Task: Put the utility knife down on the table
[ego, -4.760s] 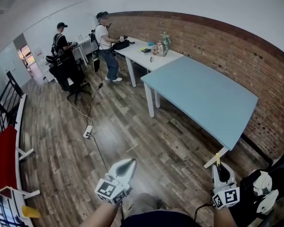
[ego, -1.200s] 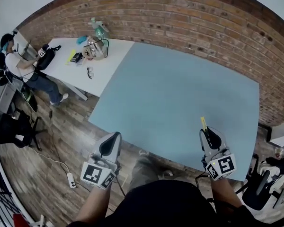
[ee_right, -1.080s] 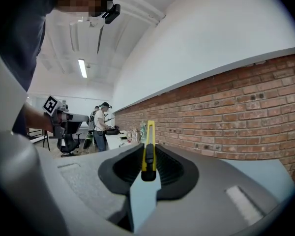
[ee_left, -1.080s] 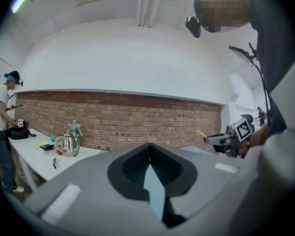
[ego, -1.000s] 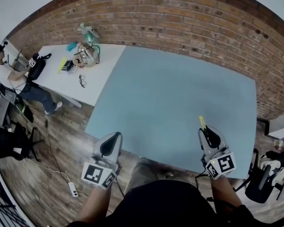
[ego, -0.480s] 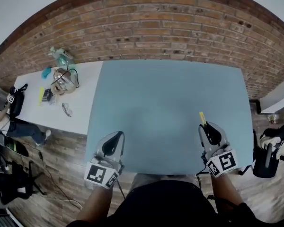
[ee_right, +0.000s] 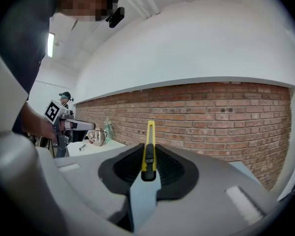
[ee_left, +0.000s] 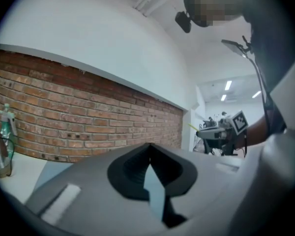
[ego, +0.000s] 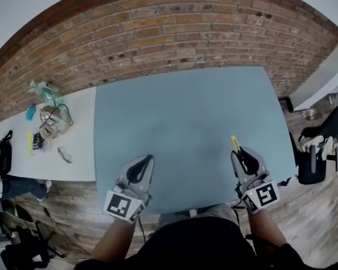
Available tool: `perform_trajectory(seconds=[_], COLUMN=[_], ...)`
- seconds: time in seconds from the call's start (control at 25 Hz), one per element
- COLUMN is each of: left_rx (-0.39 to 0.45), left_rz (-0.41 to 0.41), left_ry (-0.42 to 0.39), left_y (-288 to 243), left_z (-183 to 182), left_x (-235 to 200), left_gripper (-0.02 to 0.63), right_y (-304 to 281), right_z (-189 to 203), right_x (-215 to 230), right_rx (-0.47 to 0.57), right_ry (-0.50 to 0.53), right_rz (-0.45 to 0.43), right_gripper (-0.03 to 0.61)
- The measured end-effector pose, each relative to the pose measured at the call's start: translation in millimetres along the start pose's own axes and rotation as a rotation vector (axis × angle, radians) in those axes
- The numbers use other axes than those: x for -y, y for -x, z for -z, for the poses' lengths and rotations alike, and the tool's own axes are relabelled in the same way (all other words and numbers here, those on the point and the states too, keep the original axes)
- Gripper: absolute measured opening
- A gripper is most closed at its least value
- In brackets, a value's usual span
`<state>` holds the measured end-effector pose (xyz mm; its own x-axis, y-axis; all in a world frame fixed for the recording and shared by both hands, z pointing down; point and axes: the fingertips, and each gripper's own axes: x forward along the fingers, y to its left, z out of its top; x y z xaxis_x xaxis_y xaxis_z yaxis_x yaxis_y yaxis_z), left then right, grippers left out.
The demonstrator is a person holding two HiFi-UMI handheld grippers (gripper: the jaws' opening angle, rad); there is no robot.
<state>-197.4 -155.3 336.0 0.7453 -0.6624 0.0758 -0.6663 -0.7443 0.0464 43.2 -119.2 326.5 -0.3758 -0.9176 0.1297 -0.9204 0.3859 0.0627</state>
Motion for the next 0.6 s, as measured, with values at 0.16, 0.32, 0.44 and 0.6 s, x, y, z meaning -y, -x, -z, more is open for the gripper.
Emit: perform_trajectory(seconds=[0.16, 0.32, 0.44, 0.6], left_rx=[-0.018, -0.035, -0.049, -0.054], left_rz=[0.023, 0.010, 0.017, -0.007], left_ry=[0.008, 0.004, -0.030, -0.033], left_y=[-12.4, -20.5, -23.4, -27.8], left_z=[8.0, 15.6, 18.3, 15.8], left_x=[6.3, 18.6, 32.4, 30.5], left_gripper=[0.003, 0.002, 0.002, 0.002], right_y=[5.5, 5.6, -1.3, -12.2], right_z=[6.2, 10.9, 12.5, 18.0], right_x=[1.8, 9.8, 6.3, 9.5], right_rx=[-0.020, -0.027, -0.025, -0.002], right_ry=[0.008, 0.011, 0.041, -0.008], right_rz=[-0.003, -0.028, -0.072, -0.098], right_gripper=[0.074, 0.074, 0.074, 0.074])
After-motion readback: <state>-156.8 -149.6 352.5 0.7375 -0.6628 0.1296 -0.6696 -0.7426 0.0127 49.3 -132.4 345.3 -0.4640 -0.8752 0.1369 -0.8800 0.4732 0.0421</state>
